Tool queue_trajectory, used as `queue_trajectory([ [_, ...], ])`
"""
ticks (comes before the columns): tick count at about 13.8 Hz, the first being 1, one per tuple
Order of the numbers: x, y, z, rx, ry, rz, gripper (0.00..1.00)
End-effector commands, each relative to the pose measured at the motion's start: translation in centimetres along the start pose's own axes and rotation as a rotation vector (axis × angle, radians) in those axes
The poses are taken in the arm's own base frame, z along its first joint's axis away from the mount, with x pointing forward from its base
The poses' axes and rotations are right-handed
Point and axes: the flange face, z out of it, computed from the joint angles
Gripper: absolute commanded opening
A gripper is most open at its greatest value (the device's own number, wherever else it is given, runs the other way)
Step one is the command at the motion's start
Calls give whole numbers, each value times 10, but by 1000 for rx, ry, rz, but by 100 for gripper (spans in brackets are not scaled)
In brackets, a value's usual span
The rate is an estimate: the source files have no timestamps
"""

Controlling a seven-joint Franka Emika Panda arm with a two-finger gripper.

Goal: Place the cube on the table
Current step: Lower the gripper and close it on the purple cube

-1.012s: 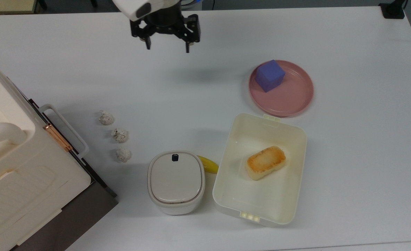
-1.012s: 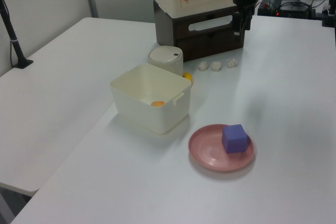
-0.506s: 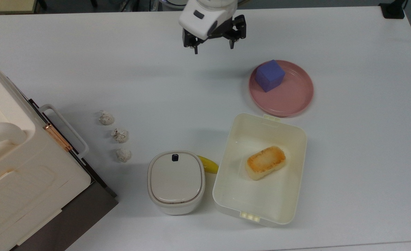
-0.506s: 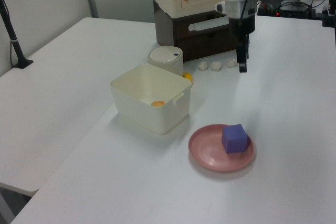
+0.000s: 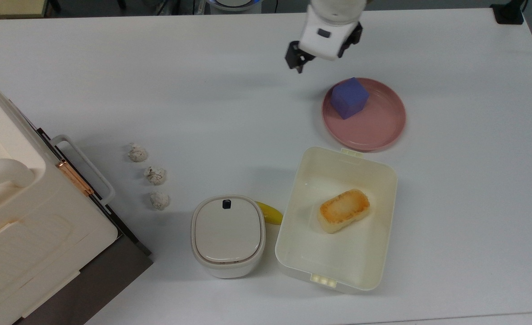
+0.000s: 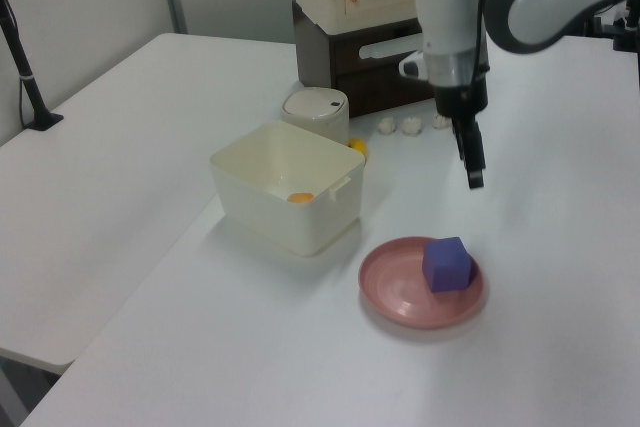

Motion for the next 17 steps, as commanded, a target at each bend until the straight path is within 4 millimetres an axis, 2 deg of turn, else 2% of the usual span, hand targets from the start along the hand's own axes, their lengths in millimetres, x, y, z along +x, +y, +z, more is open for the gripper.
queue_trajectory([
  [1,14,-45,36,9,-16,-81,100],
  [2,20,-62,51,-1,-24,-83,100],
  [5,46,-79,95,-48,11,-18,100],
  [6,51,-81,105,-74,15,-10,100],
  [8,55,-79,111,-99,26,2,100],
  [9,57,-79,108,-100,32,1,93],
  [10,58,-79,103,-102,40,1,63],
  [11,58,-80,98,-100,40,7,16],
  [12,60,-78,90,-94,43,20,10],
  [14,56,-65,70,-94,-12,54,10],
  [15,52,-45,45,-65,-19,92,9],
  [17,46,-6,18,-49,11,111,7],
])
